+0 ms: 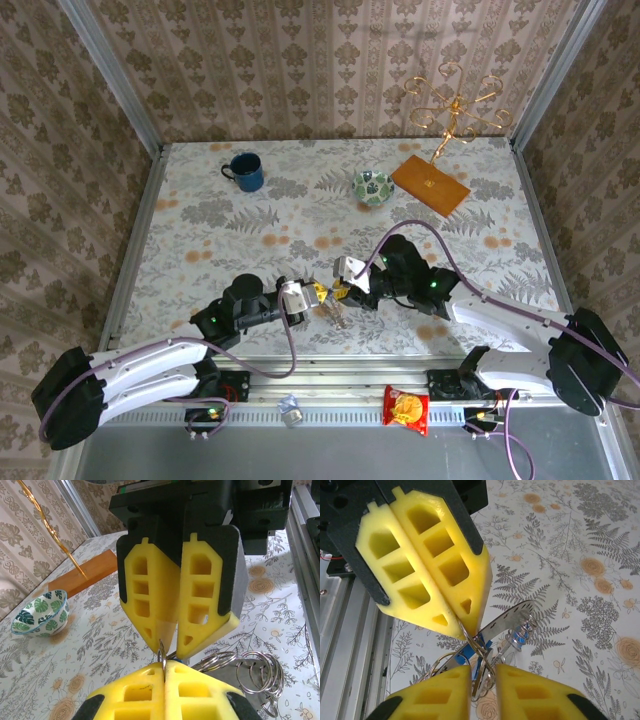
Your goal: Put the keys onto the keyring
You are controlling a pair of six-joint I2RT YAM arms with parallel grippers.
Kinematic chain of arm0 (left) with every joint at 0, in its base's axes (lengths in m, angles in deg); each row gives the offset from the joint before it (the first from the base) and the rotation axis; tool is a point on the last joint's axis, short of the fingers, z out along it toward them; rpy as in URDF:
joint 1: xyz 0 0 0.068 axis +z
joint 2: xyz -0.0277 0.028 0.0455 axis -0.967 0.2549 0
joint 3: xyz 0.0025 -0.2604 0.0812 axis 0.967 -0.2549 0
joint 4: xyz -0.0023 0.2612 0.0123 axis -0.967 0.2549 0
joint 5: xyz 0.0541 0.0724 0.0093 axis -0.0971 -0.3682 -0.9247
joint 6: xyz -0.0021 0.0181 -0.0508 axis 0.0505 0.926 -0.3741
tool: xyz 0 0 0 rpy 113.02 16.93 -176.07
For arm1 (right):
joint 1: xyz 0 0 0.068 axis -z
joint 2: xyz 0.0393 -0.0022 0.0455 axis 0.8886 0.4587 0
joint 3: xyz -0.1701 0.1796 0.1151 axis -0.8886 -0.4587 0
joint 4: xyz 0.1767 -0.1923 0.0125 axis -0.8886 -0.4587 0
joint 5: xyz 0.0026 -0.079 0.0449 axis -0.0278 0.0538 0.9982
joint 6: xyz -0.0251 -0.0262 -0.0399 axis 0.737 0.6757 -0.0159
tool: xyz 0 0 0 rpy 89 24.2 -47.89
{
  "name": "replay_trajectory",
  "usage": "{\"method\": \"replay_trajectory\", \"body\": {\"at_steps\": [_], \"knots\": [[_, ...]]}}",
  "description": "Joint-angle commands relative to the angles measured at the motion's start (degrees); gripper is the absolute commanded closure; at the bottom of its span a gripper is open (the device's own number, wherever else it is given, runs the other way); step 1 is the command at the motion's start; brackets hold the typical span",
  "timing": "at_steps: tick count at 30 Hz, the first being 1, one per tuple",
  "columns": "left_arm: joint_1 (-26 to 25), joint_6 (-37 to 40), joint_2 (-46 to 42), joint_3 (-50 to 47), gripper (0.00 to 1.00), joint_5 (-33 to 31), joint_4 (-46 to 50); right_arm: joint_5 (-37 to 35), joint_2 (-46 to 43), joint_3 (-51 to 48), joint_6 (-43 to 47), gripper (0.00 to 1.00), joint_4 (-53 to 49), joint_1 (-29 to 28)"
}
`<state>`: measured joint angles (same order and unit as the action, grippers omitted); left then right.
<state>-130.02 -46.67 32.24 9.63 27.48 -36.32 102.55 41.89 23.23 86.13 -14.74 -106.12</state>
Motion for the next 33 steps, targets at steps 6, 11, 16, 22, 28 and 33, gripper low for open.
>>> {"method": "replay_trajectory", "body": {"at_steps": [6,11,16,22,28,33], "knots": [[-0.1,-0.7,-0.9,0.0,1.00,1.3,-2.6,1.8,-0.3,2.1,0.8,0.98,-1.1,0.2],[-0.2,-0.6,-0.7,0.4,1.00,2.2,-2.6,0.6,3.4,3.9,1.6,1.00,-3.7,0.4],[-0.6,0.4,-0.8,1.2,1.00,1.9,-1.1,3.7,6.6,7.1,1.0,1.00,-6.7,0.4],[-0.8,0.0,-0.7,0.3,1.00,1.3,-2.3,3.6,1.5,2.8,0.7,0.73,-1.4,0.5],[-0.8,-1.5,-0.4,-0.5,1.00,1.7,-5.5,4.9,0.8,1.2,0.1,0.72,1.2,0.5],[-0.8,-2.5,0.0,-1.0,1.00,1.6,-7.4,6.3,3.1,2.2,-0.5,0.75,3.2,0.5]]}}
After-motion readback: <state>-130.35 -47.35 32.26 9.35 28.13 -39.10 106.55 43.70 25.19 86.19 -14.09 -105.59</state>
